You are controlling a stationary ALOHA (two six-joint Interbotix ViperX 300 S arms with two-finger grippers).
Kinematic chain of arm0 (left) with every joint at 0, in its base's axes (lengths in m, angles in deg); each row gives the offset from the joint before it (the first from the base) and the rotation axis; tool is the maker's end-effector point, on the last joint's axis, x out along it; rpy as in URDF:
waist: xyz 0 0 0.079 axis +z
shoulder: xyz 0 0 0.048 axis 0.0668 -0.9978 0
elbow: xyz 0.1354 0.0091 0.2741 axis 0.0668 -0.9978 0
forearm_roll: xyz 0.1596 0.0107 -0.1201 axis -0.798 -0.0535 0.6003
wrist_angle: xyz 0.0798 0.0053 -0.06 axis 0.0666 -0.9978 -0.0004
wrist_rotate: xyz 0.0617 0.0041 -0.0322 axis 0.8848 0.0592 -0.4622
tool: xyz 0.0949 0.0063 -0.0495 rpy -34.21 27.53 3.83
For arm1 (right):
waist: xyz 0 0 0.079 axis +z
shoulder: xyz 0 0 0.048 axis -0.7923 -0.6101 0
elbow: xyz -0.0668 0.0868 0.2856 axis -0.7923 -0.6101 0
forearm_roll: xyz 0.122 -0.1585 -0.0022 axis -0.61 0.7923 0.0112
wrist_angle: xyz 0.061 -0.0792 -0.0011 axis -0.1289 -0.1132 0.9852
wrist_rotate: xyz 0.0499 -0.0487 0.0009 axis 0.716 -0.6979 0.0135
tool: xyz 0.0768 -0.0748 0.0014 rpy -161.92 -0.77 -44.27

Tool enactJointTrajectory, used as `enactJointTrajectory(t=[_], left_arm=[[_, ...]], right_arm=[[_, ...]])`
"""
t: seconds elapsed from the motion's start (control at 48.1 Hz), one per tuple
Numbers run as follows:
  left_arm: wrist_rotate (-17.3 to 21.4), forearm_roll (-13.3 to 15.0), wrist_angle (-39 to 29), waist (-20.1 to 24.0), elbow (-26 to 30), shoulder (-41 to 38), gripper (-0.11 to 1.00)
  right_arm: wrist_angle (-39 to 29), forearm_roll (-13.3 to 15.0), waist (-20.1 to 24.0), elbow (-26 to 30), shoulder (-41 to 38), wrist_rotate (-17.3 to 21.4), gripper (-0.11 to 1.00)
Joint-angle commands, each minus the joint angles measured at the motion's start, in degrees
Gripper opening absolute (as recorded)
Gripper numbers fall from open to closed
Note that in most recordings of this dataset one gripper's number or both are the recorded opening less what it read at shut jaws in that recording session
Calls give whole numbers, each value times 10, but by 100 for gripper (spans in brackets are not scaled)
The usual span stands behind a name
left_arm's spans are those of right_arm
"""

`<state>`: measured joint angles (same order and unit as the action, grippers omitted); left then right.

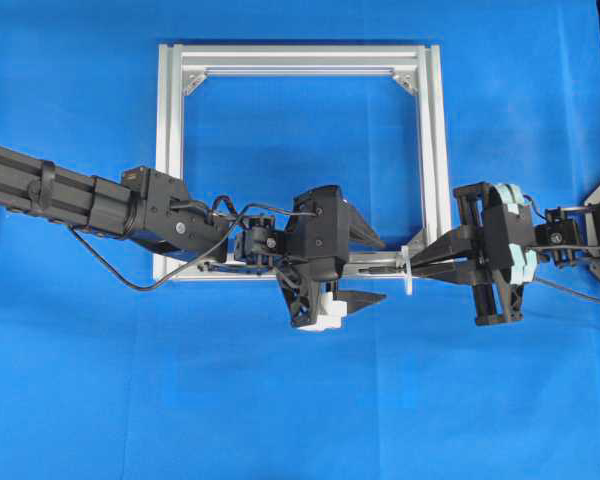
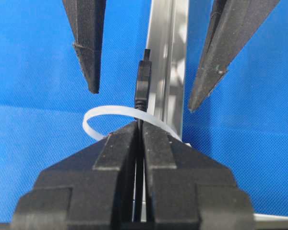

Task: Insert the wire through the string loop located on the right side.
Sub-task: 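Open the right gripper and pull the cable leftward with the left gripper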

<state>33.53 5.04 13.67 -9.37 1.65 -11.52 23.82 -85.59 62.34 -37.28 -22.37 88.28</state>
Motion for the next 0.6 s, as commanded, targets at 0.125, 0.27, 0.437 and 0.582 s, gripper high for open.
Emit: enactJointTrajectory(t=[0.125, 0.27, 0.437, 0.582], left_arm=[[-1, -2, 3, -1, 9, 14, 84], [-1, -2, 3, -1, 11, 14, 83], [-1, -2, 5, -1, 13, 14, 53], [0, -2, 8, -2, 13, 13, 11]], right_arm=[[2, 1, 1, 9, 4, -1, -4], [3, 1, 1, 9, 3, -1, -4], [2, 0, 0, 9, 3, -1, -4], [3, 1, 0, 9, 4, -1, -4]])
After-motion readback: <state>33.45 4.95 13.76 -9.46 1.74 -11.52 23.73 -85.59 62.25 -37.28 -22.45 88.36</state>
